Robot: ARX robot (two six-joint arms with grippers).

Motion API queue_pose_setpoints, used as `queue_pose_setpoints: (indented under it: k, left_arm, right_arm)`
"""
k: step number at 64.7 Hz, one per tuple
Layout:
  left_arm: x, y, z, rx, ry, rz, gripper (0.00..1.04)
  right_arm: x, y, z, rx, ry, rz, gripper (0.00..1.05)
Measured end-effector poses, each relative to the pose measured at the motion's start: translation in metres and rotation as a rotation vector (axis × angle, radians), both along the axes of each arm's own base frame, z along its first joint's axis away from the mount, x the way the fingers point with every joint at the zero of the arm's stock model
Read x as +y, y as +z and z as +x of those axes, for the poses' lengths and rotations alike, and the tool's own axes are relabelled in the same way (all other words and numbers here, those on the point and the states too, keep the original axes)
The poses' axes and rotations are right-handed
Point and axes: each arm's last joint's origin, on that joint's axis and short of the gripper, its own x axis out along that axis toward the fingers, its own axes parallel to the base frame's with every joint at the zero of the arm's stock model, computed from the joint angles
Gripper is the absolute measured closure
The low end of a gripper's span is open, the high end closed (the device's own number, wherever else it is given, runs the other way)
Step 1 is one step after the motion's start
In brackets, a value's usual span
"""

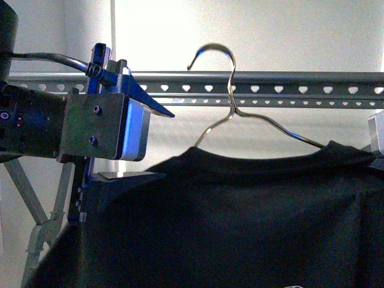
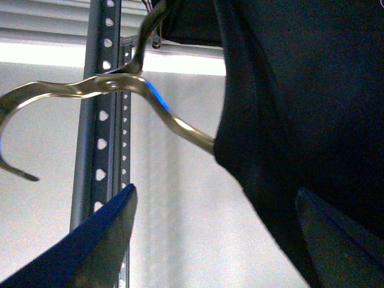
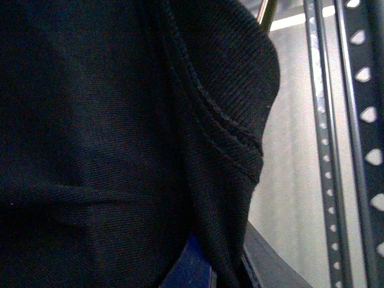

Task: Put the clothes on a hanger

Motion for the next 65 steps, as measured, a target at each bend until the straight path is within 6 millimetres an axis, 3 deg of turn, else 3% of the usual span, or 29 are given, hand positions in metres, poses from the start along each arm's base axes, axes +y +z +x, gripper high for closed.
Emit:
queue_pose_setpoints:
  k: [6,22,36,43,47,54,60,65]
  left_arm:
    - [0.000,0.000,0.000,0.000,0.000,0.000,0.05]
    - [0.000,0.000,0.000,-0.001,0.000,0.000,0.07]
    - [0.000,0.000,0.000,-0.001,0.000,0.000,0.07]
    - [-0.002,-0.001,0.001,0.001,0.082,-0.043,0.07]
    - [0.000,0.001,0.001,0.000,0.278,-0.223,0.07]
    - [0.014,0.016,-0.002,0.112,0.475,-0.809,0.07]
    - [0.032,0.035,-0.010,0.271,0.467,-1.272,0.07]
    - [0.042,0.047,-0.017,0.357,0.417,-1.498,0.07]
  right_arm:
    - [-0.008,-0.012,-0.004,0.088,-0.038,0.043,1.02]
    - [-0.024,-0.023,-0.009,0.161,-0.147,0.183,1.02]
    - [-0.039,-0.030,-0.016,0.384,-0.291,0.365,1.02]
    - [-0.048,-0.021,-0.018,0.491,-0.461,0.442,1.02]
    - [-0.054,-0.015,-0.021,0.515,-0.545,0.455,1.02]
    - [-0.066,-0.002,-0.024,0.518,-0.660,0.458,1.02]
    - [-0.076,0.009,-0.021,0.481,-0.735,0.457,1.02]
    - [-0.082,0.016,-0.016,0.450,-0.774,0.459,1.02]
